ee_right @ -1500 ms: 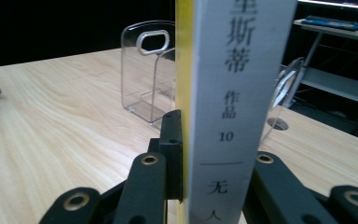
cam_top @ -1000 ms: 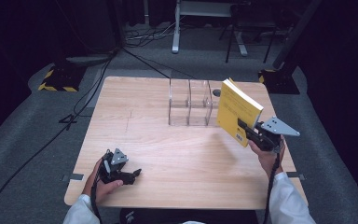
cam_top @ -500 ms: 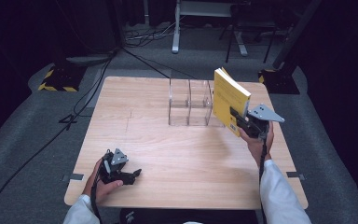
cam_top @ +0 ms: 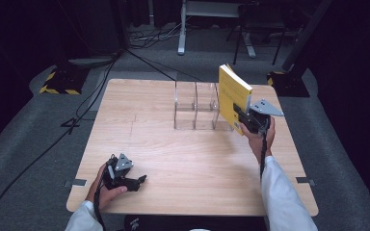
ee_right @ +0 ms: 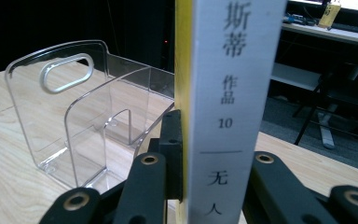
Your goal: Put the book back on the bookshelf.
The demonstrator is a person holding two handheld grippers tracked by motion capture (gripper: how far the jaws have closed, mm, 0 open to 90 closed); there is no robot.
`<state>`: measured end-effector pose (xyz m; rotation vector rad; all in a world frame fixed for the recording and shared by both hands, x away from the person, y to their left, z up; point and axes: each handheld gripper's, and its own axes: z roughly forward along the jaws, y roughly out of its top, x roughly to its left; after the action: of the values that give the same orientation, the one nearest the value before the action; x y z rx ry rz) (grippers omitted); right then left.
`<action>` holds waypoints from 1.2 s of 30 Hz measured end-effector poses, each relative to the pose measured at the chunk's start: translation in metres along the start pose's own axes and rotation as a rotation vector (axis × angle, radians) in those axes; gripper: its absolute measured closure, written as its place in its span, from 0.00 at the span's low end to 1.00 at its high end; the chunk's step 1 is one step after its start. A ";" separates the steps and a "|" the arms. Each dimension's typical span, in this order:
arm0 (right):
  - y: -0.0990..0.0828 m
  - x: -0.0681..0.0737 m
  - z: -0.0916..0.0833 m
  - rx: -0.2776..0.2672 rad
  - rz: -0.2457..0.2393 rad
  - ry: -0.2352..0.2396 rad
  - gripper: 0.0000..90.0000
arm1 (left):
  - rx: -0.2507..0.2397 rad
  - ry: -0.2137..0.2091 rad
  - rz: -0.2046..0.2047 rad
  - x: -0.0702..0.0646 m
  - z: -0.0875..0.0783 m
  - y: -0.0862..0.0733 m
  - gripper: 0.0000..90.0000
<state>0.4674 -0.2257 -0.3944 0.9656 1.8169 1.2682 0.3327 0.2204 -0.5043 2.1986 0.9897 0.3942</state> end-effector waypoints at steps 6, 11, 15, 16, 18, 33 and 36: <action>0.002 -0.003 0.012 0.002 0.016 -0.016 0.85 | 0.000 0.000 0.000 0.000 0.000 0.000 0.19; 0.004 -0.007 0.019 -0.009 0.031 -0.032 0.85 | -0.001 -0.015 -0.005 -0.001 0.001 0.000 0.19; 0.004 -0.009 0.025 -0.014 0.042 -0.046 0.85 | -0.001 -0.016 -0.004 -0.001 0.001 0.000 0.19; 0.004 -0.009 0.027 -0.014 0.046 -0.049 0.85 | 0.001 -0.016 0.000 -0.001 0.001 0.000 0.19; 0.004 -0.010 0.032 -0.015 0.055 -0.048 0.85 | 0.002 -0.016 0.009 -0.001 0.001 0.001 0.19; -0.002 -0.003 0.065 0.016 0.064 -0.106 0.85 | 0.002 -0.023 0.011 -0.001 0.001 0.000 0.19; -0.005 -0.002 0.069 0.019 0.074 -0.112 0.85 | 0.002 -0.027 0.018 -0.001 0.001 0.001 0.19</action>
<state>0.5273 -0.1994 -0.4171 1.1018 1.7242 1.2182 0.3325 0.2189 -0.5045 2.2104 0.9576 0.3713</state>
